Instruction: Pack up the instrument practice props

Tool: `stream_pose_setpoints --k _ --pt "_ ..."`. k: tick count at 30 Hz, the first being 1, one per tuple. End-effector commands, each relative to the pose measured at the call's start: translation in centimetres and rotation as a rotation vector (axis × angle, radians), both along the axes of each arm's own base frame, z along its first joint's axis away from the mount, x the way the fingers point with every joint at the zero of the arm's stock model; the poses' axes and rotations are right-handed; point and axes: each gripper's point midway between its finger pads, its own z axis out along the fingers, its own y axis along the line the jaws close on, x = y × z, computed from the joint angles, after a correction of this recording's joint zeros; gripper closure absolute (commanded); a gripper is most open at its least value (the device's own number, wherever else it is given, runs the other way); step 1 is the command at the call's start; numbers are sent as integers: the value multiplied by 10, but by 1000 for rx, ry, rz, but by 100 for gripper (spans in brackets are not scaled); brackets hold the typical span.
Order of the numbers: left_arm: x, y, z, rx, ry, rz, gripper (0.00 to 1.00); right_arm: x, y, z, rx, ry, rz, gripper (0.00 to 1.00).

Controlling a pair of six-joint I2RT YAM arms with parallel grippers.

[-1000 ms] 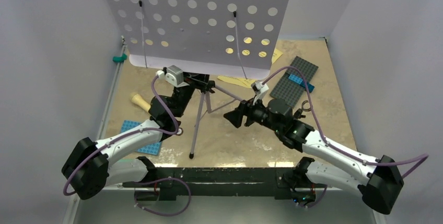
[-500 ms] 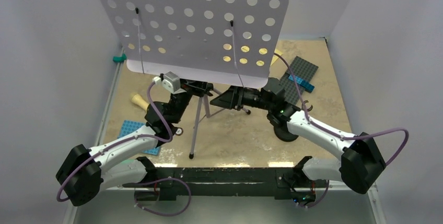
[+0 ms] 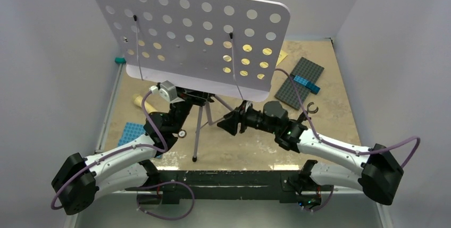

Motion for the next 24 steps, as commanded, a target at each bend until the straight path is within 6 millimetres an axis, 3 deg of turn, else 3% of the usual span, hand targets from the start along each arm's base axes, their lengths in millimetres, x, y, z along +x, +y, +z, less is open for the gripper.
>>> stream_pose_setpoints --k 1,9,15,24 --pt "-14 11 -233 393 666 65 100 -1 8 1 -61 -297 -63 41" --pt "-32 14 -257 411 754 79 100 6 26 -18 -48 -419 -171 42" --pt "-42 14 -256 418 759 78 100 30 35 -26 -73 -487 -340 41" --pt "-47 13 -254 427 756 77 100 51 50 -27 -112 -547 -471 40"
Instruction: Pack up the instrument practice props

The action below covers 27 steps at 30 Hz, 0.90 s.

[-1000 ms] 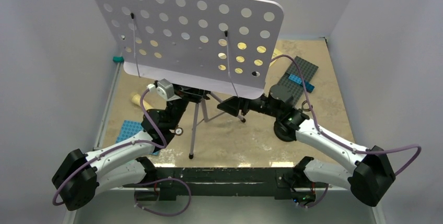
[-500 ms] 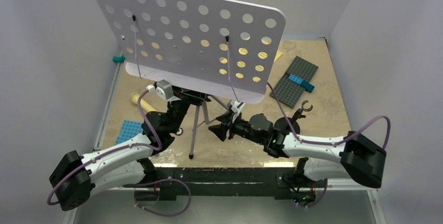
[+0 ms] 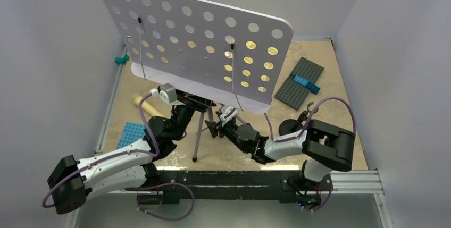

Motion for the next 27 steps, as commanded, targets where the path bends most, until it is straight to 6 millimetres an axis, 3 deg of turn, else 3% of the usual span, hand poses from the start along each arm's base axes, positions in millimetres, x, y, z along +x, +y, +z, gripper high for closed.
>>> stream_pose_setpoints --k 1,4,7,11,14,21,27 --pt "-26 23 -240 508 590 49 100 22 5 51 118 -118 -126 40" --pt "-26 23 -237 498 586 45 100 30 10 58 111 -160 -163 43" --pt "-26 22 -236 491 585 44 100 35 14 57 103 -168 -180 56" --pt "-26 22 -231 482 576 45 100 31 12 59 107 -170 -176 78" --pt "-22 23 -220 473 546 59 100 28 4 67 117 -179 -184 100" --pt "-5 19 -152 432 385 110 100 13 -12 111 173 -203 -159 100" --pt "4 15 -98 402 258 130 100 3 -20 131 214 -192 -130 100"
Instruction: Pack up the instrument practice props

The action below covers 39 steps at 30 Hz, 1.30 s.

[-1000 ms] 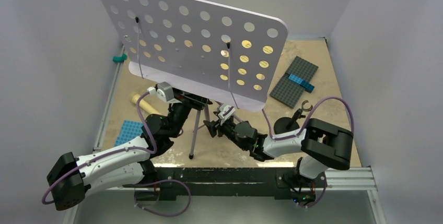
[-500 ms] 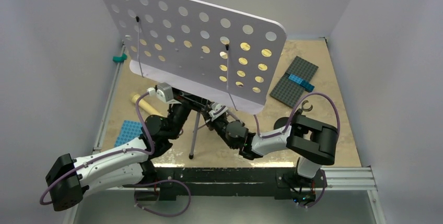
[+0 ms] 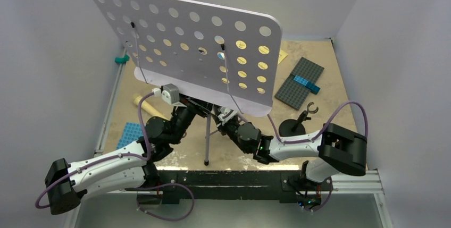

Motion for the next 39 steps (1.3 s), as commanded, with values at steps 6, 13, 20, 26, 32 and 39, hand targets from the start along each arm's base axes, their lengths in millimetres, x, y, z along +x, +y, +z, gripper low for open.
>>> stream_pose_setpoints --k 6,13,20,26,32,39 --pt "19 9 -66 378 116 116 100 -24 -11 106 259 -44 93 100" --pt "20 4 -32 366 48 110 100 -57 -4 121 262 21 283 100" --pt "21 5 -13 345 4 122 100 -84 2 133 269 96 427 100" --pt "21 3 -10 341 -9 122 100 -113 9 122 245 222 565 100" --pt "27 0 -37 404 60 130 100 -130 8 99 238 380 608 100" --pt "29 -2 -70 442 139 130 100 -145 -4 103 307 473 641 100"
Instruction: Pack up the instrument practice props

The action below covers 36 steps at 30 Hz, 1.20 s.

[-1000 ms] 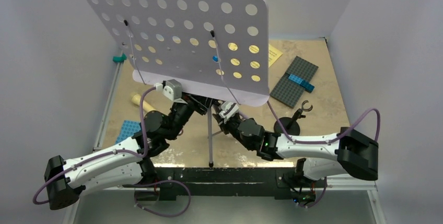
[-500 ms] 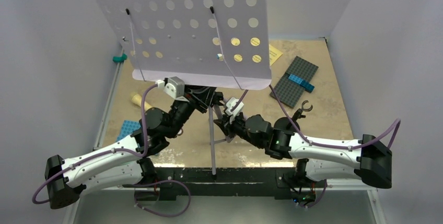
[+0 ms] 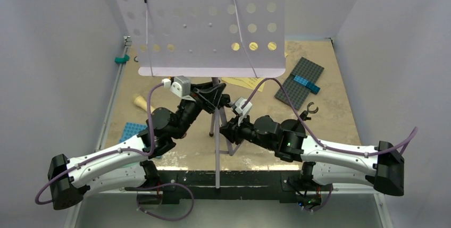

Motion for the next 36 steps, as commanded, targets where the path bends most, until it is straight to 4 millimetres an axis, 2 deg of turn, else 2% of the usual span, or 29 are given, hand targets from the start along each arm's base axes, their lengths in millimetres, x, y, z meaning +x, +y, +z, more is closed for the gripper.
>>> stream_pose_setpoints --k 1,3,6,11,15,19,22,29,32,36 --pt "25 17 -97 300 167 160 100 -70 18 75 295 144 284 100" --pt "27 17 -106 316 189 171 100 -71 16 79 298 148 287 100" --pt "28 17 -117 320 204 179 100 -71 16 74 263 160 280 100" --pt "29 16 -134 301 224 181 100 -71 16 53 177 190 276 100" --pt "28 16 -142 264 230 178 100 -69 11 38 161 199 250 100" --pt "28 17 -145 237 228 183 100 -67 5 40 186 176 221 100" --pt "27 19 -126 186 204 185 100 -71 5 49 188 166 245 100" --pt "24 27 -62 121 136 188 100 -83 2 100 229 140 310 100" --pt "22 33 -46 95 113 195 100 -85 0 105 241 137 317 100" --pt "20 36 -41 82 102 200 100 -84 2 97 237 143 306 100"
